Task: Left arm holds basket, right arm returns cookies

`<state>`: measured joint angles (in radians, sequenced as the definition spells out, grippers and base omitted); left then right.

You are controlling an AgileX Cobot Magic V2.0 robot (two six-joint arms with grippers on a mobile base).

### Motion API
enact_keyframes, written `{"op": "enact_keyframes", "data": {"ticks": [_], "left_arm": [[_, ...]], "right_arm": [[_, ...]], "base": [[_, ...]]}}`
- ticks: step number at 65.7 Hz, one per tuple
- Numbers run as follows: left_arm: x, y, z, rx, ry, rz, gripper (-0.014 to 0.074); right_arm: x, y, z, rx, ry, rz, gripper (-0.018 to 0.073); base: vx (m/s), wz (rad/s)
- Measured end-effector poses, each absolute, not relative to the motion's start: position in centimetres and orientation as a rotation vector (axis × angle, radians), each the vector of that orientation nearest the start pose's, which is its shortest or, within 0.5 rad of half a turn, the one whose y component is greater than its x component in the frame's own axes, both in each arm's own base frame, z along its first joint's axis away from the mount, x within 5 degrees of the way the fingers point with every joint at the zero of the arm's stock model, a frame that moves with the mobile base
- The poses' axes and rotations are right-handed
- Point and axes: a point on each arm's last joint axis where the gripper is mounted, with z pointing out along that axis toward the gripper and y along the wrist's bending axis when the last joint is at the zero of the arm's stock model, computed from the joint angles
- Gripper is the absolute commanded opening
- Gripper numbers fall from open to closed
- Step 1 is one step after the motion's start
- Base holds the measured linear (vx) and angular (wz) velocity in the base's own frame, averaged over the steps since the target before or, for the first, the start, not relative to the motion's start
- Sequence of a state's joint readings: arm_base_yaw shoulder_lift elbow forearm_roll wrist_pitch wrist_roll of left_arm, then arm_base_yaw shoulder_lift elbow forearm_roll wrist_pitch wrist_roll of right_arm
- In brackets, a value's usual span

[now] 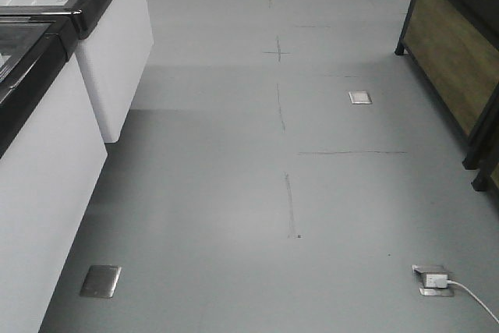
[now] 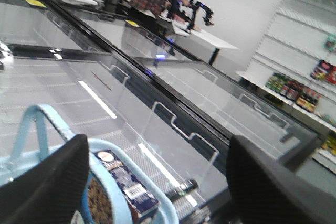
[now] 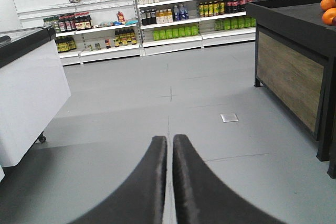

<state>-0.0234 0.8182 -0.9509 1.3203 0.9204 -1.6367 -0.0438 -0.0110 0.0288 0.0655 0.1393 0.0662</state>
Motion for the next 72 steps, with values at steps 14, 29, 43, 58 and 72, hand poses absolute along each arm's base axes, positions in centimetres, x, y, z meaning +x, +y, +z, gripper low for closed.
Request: {"op": "enact_keyframes", "data": {"ticks": [14, 29, 43, 58, 72], "left_arm": [[12.5, 7.7, 42.7, -1.039, 1.267, 0.448, 0.0391], [12.8, 9.1, 41.3, -1.198, 1.231, 0.42, 0.0391], [14.8, 10.1, 38.5, -1.31, 1.224, 0.298, 0.0391], [16.2, 11.3, 37.5, -1.406, 1.151, 0.204, 0.0391], [16.7, 12.7, 36.6, -1.49, 1.093, 0.202, 0.0391]], "right_arm": [[5.7, -0.2, 19.1, 0.136, 1.635, 0.074, -0.0003], [5.7, -0.2, 19.1, 0.136, 1.635, 0.074, -0.0003], [5.7, -0.2, 19.1, 0.136, 1.635, 0.074, -0.0003], [5.7, -0.2, 19.1, 0.136, 1.635, 0.074, -0.0003], [5.7, -0.2, 19.1, 0.136, 1.635, 0.074, -0.0003]], "base": [[0.0, 0.0], [0.0, 0.0], [0.0, 0.0], [0.0, 0.0], [0.0, 0.0]]}}
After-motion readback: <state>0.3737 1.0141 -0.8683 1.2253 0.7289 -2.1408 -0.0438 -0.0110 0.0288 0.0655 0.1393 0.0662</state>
